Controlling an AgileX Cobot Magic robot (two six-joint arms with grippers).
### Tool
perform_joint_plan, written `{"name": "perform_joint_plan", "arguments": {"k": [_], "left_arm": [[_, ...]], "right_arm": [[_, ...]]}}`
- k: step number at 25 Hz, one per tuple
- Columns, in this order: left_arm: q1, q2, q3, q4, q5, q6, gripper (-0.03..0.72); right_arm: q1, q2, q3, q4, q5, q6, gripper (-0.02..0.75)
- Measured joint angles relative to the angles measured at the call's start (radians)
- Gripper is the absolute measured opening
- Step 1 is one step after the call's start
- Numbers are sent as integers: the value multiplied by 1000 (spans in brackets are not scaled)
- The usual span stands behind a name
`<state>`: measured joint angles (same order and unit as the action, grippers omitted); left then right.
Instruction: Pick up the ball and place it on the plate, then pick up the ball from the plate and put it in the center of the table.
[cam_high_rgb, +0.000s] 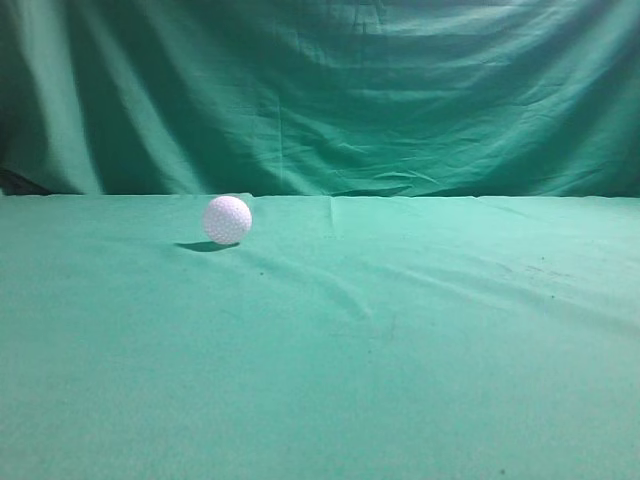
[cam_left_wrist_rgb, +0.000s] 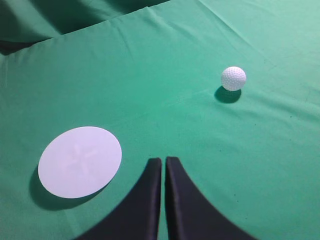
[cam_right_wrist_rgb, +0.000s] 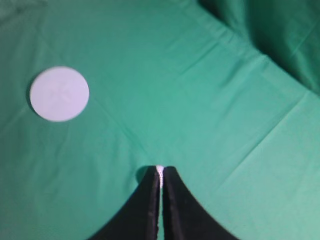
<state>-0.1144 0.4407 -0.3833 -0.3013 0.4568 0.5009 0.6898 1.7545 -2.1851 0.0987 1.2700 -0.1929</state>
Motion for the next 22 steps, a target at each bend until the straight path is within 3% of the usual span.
{"name": "perform_joint_plan", "arguments": {"k": [9, 17, 22], "left_arm": [[0, 0, 0, -15, 0, 0, 0], [0, -80, 0, -92, -9, 0, 0], [0, -189, 0, -121, 70, 0, 0]], "right_arm": [[0, -266, 136, -4, 4, 52, 0], [0, -518, 504, 28, -2, 56, 0], [0, -729, 770, 50, -127, 56, 0]]}}
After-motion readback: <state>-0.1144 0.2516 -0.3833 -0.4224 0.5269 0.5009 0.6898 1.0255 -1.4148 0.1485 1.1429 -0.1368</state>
